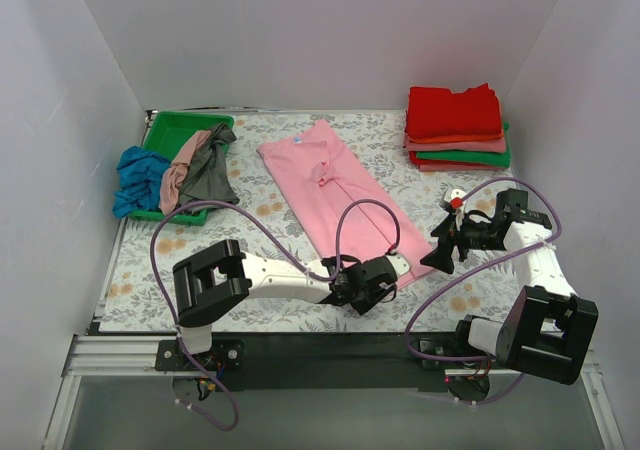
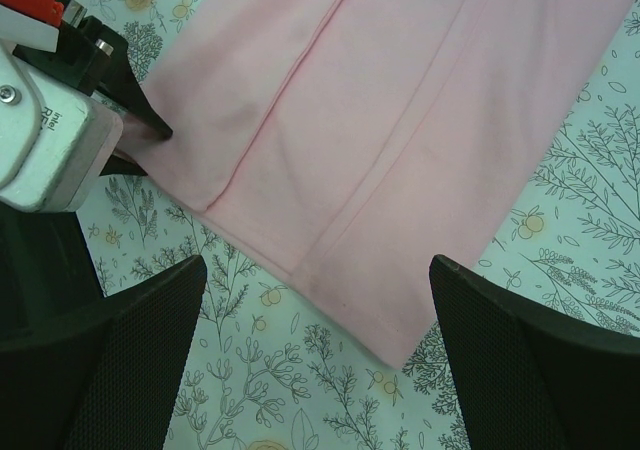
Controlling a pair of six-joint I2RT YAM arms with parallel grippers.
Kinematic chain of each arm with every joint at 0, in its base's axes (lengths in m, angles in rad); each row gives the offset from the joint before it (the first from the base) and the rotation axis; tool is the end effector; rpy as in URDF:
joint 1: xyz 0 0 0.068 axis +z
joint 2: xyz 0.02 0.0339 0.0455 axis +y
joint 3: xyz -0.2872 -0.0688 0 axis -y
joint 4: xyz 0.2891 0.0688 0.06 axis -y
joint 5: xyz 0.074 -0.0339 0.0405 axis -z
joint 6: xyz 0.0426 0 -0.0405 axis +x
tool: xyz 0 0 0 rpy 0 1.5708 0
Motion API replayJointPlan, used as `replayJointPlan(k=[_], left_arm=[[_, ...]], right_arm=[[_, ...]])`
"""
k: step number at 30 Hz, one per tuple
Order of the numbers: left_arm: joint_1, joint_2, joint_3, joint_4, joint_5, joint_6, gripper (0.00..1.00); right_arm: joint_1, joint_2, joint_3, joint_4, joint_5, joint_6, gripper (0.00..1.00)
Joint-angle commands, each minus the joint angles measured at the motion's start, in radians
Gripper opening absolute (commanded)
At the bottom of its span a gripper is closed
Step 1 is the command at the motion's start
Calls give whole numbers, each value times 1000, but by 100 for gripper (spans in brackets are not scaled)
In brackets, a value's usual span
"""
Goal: Fold and stack the t-shirts
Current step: Fold the tshirt
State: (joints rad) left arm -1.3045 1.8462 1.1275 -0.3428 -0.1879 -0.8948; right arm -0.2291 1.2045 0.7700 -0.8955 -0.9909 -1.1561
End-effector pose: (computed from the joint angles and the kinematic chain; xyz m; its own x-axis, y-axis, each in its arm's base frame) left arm 0.1160 -0.3951 0.1435 -0.8644 0.2568 -0.4323 0.3988 0.8738 -0.2783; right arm 0.2300 -0.0170 0.2198 -0.3171 -0.4410 -0.8396 -0.8937 0.4351 0.1091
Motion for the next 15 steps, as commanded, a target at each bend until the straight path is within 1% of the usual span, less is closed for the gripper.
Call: replayJointPlan(k=[1, 2, 3, 6, 7, 10, 12, 15], left_arm=[[-15, 76, -41, -56, -25, -12, 34], [-21, 85, -44, -58, -25, -13, 30], [-22, 88, -51, -58, -30, -18, 24], [-27, 91, -66, -53, -31, -33, 18], [-26, 88, -80, -45, -33, -35, 9], [-26, 64, -119, -33, -47, -49, 0], [-26, 29, -144, -25, -58, -52, 0], [-24, -37, -207, -9, -67, -46, 0]], right_arm=[[-4, 6, -3, -19, -25, -13, 98], [-4, 6, -3, -20, -25, -13, 99], [-3, 7, -3, -20, -23, -11, 98], [-4, 7, -3, -20, -18, -13, 98], [-4, 6, -3, -20, -18, -11, 98], [-4, -3, -5, -22, -20, -13, 99], [-4, -8, -5, -22, -20, -22, 98], [-4, -13, -3, -25, 20, -53, 98]])
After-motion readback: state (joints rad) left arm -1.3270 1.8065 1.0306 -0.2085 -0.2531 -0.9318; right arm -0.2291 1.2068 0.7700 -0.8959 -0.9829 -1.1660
